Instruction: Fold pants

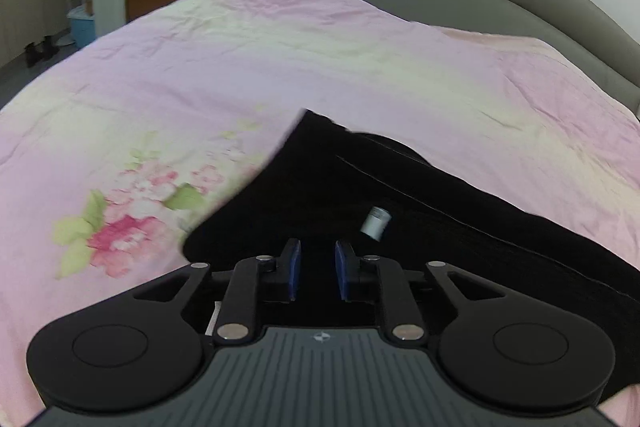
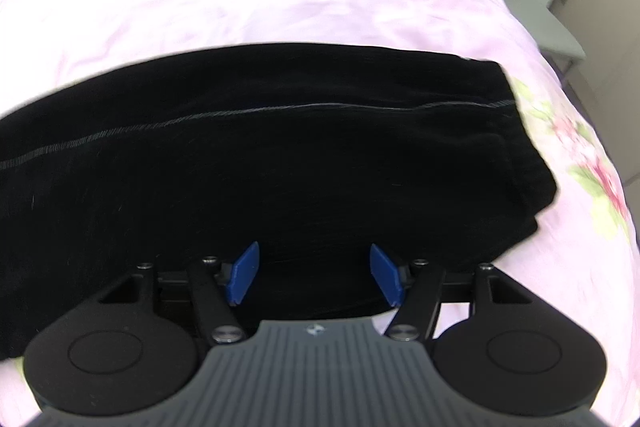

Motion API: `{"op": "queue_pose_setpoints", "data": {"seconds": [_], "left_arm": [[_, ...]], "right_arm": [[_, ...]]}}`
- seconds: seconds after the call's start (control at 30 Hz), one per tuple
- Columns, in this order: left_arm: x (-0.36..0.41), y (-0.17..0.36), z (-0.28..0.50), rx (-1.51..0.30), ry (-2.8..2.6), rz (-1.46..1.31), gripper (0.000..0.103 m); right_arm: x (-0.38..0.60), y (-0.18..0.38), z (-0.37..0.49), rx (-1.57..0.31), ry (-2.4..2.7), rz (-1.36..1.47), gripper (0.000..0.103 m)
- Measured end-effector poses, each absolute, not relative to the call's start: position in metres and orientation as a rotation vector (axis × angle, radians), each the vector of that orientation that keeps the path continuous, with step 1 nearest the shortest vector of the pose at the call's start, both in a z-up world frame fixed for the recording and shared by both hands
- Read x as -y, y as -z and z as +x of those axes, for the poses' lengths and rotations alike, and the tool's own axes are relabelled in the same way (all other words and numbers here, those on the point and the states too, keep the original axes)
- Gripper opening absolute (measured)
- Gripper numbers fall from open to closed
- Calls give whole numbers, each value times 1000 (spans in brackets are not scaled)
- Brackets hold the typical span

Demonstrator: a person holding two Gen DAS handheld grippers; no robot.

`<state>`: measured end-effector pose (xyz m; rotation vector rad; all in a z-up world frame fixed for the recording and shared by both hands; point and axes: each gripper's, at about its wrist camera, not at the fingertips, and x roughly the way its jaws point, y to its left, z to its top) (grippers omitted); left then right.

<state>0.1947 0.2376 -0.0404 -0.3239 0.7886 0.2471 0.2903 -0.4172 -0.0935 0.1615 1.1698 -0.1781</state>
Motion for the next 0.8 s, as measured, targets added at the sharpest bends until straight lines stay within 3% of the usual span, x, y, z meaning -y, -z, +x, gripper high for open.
{"op": "queue_pose_setpoints", "data": {"seconds": [0.2, 0.43, 0.67, 0.8], "left_arm": [[-150, 59, 211, -868, -59, -328, 24], [-61, 82, 227, -974, 116, -218, 25], [-26, 99, 239, -1031, 159, -209, 25], [-21, 112, 242, -1066, 139, -202, 25]], "right_arm": [[464, 84, 275, -1175, 241, 315, 73], [509, 104, 257, -1180, 302, 605, 74], [561, 135, 240, -1077, 330, 967, 74], [569, 144, 247, -1039, 327, 1021, 74]]}}
